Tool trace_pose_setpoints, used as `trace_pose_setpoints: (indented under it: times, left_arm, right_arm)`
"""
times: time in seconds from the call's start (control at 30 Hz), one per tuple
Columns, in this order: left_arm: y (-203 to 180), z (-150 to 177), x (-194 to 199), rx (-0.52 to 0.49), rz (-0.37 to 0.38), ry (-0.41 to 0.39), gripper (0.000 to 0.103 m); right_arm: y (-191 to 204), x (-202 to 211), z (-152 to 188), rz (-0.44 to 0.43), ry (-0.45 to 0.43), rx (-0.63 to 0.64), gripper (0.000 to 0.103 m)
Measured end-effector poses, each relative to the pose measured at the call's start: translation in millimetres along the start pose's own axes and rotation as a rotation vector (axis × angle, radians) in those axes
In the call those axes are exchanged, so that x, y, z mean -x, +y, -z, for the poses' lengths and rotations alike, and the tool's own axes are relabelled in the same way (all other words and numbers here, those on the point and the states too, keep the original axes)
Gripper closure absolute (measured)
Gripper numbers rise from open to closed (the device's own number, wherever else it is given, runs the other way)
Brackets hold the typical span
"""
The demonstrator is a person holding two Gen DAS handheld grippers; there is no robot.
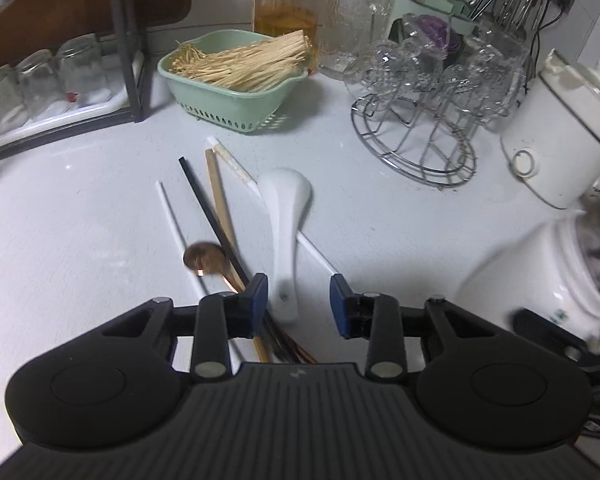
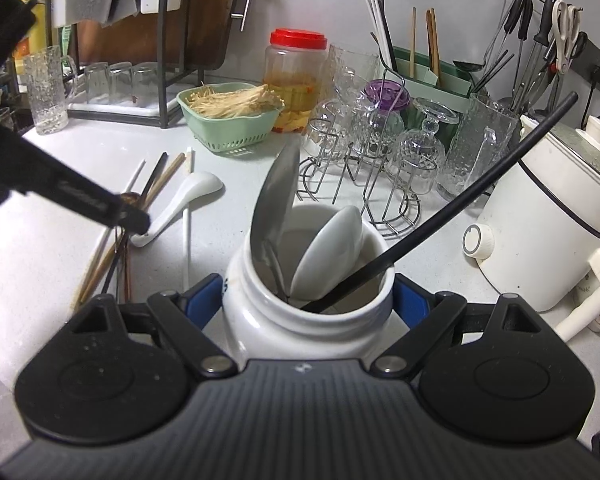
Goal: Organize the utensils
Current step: 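Move the open left tool down over the loose utensils on the counter, then shift the open left tool from the white spoon toward the copper spoon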
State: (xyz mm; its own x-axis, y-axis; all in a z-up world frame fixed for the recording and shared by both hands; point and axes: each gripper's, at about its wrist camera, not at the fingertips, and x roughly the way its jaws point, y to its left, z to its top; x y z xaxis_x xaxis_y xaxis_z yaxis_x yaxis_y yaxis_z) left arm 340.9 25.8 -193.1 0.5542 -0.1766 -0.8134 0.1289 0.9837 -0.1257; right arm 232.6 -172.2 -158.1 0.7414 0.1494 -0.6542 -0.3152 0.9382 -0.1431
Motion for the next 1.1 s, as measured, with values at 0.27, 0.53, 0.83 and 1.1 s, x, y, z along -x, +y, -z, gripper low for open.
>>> trace_pose_setpoints:
  times: [0.27,0.53,0.83,1.1]
  left_arm:
    - [10,-24,-30,-0.031,0.006,-0.038,0.063]
    - [10,-39,-62,-0.061,-0.010,-0.023,0.048]
    - [-6,-43,-70,-0.133,-0.055,0.040,0.048]
    - [-6,-46,-69,-0.098,-0.087,0.072,0.060]
  right_arm:
    - [2,-2,-4,0.021,0.034,-0.009,0.012]
    - [4,-4,-7,0.033,0.055,-0.009,0.011]
    - [4,-8,-11,0.052,0.060,-0.025,0.011]
    - [5,-10,-11,0.056,0.049,-0.028,0.011]
